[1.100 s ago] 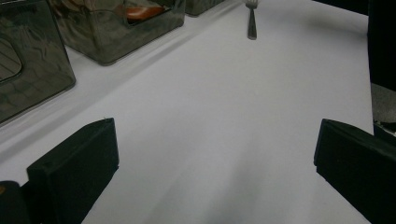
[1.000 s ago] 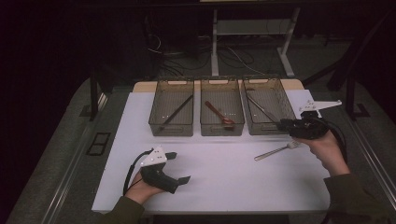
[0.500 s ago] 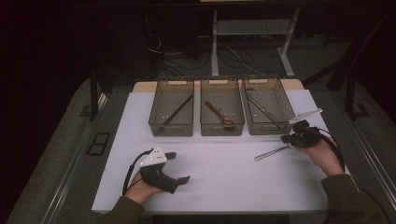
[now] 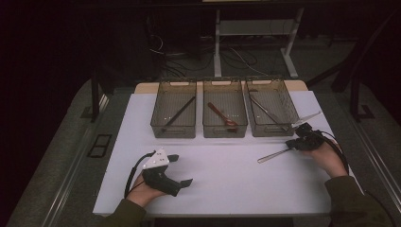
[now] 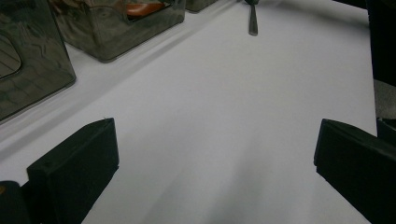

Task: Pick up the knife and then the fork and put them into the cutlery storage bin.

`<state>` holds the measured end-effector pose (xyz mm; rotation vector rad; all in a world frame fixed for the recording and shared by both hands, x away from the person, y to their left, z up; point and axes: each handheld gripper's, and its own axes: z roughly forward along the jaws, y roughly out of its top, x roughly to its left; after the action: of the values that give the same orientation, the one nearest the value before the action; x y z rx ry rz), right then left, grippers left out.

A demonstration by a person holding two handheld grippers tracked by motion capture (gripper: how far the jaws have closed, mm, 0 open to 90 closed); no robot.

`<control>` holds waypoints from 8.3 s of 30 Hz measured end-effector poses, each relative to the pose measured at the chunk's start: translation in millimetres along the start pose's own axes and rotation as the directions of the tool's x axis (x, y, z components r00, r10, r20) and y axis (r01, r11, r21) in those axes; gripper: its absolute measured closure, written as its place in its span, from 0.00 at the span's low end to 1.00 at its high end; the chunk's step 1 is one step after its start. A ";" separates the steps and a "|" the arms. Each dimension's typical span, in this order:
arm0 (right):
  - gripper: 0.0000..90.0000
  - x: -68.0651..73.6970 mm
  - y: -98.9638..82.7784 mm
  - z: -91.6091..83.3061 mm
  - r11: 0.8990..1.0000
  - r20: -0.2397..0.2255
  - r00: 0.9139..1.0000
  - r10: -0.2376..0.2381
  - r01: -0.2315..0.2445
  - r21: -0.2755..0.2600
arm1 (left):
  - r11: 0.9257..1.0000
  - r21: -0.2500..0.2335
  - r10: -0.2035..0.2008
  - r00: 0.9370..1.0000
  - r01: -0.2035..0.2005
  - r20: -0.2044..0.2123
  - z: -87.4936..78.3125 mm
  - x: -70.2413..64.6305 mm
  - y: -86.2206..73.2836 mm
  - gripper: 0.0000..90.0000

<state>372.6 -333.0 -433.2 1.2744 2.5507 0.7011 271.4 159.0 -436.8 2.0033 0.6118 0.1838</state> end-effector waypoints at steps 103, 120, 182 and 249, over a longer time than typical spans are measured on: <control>0.94 34.1 -22.8 -36.1 0.978 -0.168 0.968 -0.184 0.198 0.067 | 1.000 0.009 0.013 1.000 -0.013 0.006 0.3 -0.7 0.2 0.00; 0.94 24.7 -20.1 -56.5 0.989 -0.151 0.982 -0.112 0.095 -0.112 | 1.000 0.010 0.007 1.000 -0.008 0.005 1.1 -0.5 -0.1 0.00; 0.94 -32.3 106.7 -40.5 0.940 0.015 0.996 0.083 -0.073 -0.334 | 1.000 0.001 0.004 1.000 -0.004 0.004 0.1 -0.2 0.4 0.00; 0.28 -22.6 74.7 -42.1 0.911 -0.019 0.992 0.123 -0.121 -0.395 | 1.000 -0.002 -0.007 1.000 0.007 0.000 1.0 2.6 1.9 0.00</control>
<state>422.4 -326.1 -360.0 1.2921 2.1803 1.1658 274.6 158.8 -436.0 1.9994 0.6184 0.1795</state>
